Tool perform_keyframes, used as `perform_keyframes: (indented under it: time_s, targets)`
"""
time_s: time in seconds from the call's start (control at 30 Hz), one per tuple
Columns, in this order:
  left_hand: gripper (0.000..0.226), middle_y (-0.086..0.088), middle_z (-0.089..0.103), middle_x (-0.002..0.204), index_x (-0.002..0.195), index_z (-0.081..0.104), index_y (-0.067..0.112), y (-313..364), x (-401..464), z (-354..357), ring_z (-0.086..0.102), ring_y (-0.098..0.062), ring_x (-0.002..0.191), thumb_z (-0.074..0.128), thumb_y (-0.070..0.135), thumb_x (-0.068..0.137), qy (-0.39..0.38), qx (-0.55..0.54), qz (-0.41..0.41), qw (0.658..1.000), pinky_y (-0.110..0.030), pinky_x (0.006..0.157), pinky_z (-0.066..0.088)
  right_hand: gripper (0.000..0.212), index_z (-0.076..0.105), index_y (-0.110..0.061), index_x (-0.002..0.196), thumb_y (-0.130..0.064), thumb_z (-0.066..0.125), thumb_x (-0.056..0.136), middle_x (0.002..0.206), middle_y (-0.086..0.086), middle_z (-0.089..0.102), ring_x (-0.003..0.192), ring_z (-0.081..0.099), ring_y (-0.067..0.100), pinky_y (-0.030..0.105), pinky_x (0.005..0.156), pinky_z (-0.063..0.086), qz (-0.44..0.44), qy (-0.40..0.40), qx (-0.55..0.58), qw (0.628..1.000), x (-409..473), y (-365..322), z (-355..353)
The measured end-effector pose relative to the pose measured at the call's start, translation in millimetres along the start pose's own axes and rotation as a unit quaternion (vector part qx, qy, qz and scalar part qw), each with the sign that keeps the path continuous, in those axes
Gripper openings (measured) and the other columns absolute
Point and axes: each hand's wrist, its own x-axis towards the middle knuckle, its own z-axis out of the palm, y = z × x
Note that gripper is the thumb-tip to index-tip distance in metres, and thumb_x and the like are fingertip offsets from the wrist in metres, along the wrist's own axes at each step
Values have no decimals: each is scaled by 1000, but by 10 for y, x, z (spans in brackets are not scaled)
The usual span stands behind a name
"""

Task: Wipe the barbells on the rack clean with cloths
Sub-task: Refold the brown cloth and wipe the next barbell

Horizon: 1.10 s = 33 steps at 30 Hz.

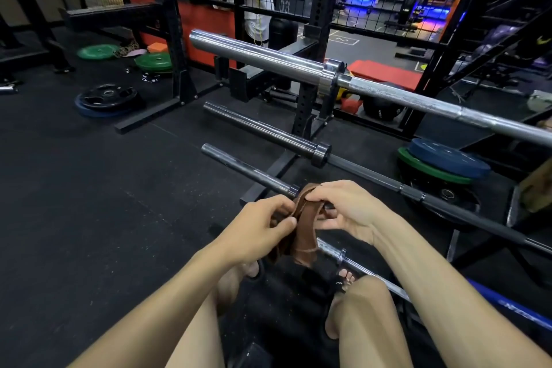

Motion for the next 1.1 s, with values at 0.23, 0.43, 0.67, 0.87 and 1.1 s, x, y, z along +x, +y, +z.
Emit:
perform_keyframes:
  time_s: [0.23,0.43,0.67,0.87,1.1]
  targets:
    - [60,7,74,108,111,63,28,-158,68,159,70,-9,103,79,70,71,2,-126,-87,988,-42,94,56,24,74,0,98,-22,64,97,88,17,63,81,58,20,35,77,46,-51,-44,-92,993,70,128,65]
    - [25,-6,76,114,122,69,17,-336,242,251,71,-22,110,60,27,102,16,-303,-168,938,-43,100,53,36,79,-12,92,-40,57,101,86,3,71,81,60,16,33,78,45,-46,3,-112,993,240,178,6]
    - [25,-3,69,70,95,67,10,-789,358,232,65,-9,55,44,9,104,159,-399,-292,854,-17,49,46,20,67,-22,82,-8,80,79,70,1,65,61,52,12,32,66,44,-169,119,-263,943,451,175,-350]
    - [20,0,68,84,105,64,9,-1500,273,157,63,-14,76,58,2,87,50,-189,-336,921,-29,66,50,50,62,-26,122,5,72,84,94,-1,70,87,69,26,36,78,54,-272,5,-334,902,345,-345,-415]
    - [84,17,47,146,145,42,37,-802,423,-29,42,-3,138,90,30,77,46,-137,-29,989,-22,108,39,40,69,-29,114,-7,79,82,94,2,73,78,67,30,42,79,54,-260,-45,-379,887,362,-645,-79]
